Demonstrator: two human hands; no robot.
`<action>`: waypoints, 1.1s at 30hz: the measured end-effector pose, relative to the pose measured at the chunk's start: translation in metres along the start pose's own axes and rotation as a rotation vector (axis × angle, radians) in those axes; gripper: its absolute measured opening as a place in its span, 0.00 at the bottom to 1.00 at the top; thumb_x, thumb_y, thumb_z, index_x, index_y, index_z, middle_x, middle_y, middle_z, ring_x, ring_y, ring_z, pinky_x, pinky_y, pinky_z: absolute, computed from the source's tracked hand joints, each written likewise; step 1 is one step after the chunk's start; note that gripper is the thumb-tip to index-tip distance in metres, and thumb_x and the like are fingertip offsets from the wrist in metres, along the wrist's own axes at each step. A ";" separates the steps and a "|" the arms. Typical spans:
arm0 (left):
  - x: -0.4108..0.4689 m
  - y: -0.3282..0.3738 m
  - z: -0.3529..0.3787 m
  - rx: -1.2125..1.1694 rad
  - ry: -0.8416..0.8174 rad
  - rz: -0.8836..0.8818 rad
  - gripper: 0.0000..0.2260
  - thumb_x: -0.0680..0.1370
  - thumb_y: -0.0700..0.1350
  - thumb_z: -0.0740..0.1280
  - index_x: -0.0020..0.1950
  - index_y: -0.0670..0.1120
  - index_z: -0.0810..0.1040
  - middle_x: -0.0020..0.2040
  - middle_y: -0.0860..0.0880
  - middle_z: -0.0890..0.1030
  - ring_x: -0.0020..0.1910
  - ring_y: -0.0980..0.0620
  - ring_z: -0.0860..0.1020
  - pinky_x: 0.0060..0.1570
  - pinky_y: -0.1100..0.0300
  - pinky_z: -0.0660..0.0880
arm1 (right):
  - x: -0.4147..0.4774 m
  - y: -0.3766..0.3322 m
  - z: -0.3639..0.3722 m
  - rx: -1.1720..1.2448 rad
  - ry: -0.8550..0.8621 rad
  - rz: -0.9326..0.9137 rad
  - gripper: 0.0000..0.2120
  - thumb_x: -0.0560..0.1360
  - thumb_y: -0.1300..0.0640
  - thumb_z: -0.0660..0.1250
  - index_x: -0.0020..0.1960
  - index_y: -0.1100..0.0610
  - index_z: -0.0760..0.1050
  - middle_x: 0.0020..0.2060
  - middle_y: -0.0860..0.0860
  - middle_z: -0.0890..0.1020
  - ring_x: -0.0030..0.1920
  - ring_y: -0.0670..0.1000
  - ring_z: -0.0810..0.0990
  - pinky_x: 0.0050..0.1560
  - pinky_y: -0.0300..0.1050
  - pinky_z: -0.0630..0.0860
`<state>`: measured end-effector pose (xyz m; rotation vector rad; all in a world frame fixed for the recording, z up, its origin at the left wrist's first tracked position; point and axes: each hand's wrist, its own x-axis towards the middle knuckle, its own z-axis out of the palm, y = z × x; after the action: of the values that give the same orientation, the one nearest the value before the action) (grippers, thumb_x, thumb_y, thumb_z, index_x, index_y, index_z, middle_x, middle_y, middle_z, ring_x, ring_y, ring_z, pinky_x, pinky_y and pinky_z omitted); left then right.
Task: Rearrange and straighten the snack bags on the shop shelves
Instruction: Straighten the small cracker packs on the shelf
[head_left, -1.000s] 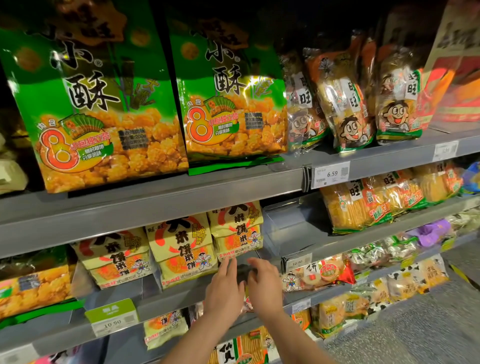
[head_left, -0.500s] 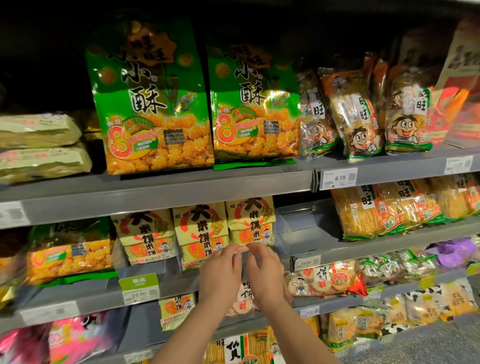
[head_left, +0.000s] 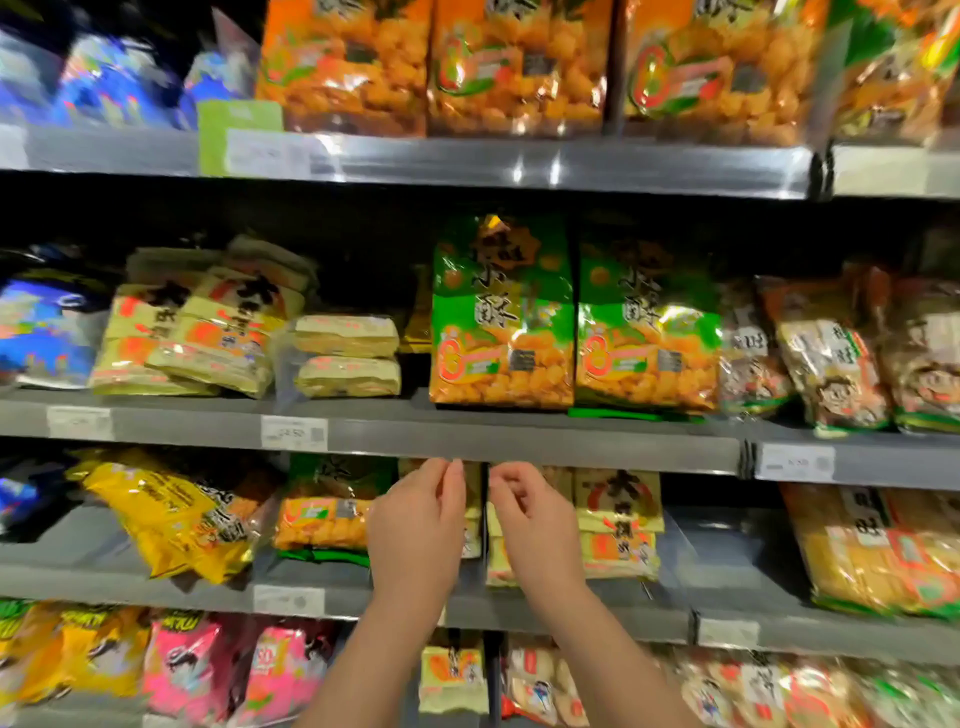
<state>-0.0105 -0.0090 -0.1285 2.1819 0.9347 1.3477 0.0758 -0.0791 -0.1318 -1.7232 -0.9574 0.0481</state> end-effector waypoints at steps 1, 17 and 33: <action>0.008 -0.008 -0.008 0.020 0.019 -0.001 0.18 0.77 0.53 0.53 0.36 0.46 0.75 0.30 0.50 0.77 0.31 0.50 0.75 0.32 0.52 0.69 | 0.004 -0.008 0.006 -0.013 -0.004 -0.002 0.04 0.78 0.51 0.60 0.46 0.46 0.73 0.37 0.42 0.79 0.39 0.43 0.77 0.43 0.46 0.75; 0.128 -0.139 -0.063 0.314 -0.047 0.134 0.18 0.74 0.54 0.55 0.46 0.47 0.82 0.46 0.48 0.82 0.44 0.44 0.79 0.38 0.52 0.75 | 0.107 -0.081 0.147 -0.649 0.142 -0.116 0.13 0.79 0.51 0.56 0.55 0.48 0.79 0.58 0.45 0.77 0.60 0.51 0.70 0.59 0.50 0.65; 0.130 -0.148 -0.057 -0.015 0.096 0.128 0.16 0.73 0.42 0.68 0.60 0.41 0.73 0.57 0.42 0.74 0.56 0.44 0.74 0.53 0.52 0.71 | 0.095 -0.077 0.151 -0.772 0.227 -0.187 0.08 0.75 0.62 0.61 0.47 0.53 0.77 0.47 0.45 0.79 0.55 0.52 0.72 0.57 0.50 0.62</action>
<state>-0.0699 0.1867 -0.1175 2.2158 0.8284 1.5253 0.0242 0.1030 -0.0876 -2.2529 -1.0294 -0.7075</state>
